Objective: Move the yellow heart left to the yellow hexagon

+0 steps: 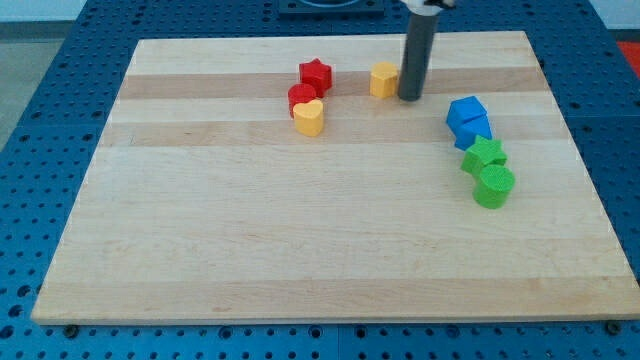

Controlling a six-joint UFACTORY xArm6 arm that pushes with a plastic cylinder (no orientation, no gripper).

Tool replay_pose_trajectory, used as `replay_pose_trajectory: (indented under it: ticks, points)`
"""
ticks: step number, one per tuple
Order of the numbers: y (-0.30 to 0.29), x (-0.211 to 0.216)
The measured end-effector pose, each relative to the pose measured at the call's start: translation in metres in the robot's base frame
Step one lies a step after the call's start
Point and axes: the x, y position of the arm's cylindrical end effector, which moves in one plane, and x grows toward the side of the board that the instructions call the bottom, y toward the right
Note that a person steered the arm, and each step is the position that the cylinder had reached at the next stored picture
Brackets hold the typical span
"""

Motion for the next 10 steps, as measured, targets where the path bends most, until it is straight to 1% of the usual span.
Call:
replay_pose_trajectory:
  ticks: [1,2,3,4,5,6,7,8,9,10]
  points:
    - [-0.017,-0.029]
    - [-0.024,-0.034]
    - [-0.025,0.046]
    - [-0.077,0.113]
    - [-0.116,0.11]
    - [-0.105,0.091]
    - [-0.09,0.062]
    - [-0.093,0.043]
    - [-0.103,0.099]
    - [-0.15,0.109]
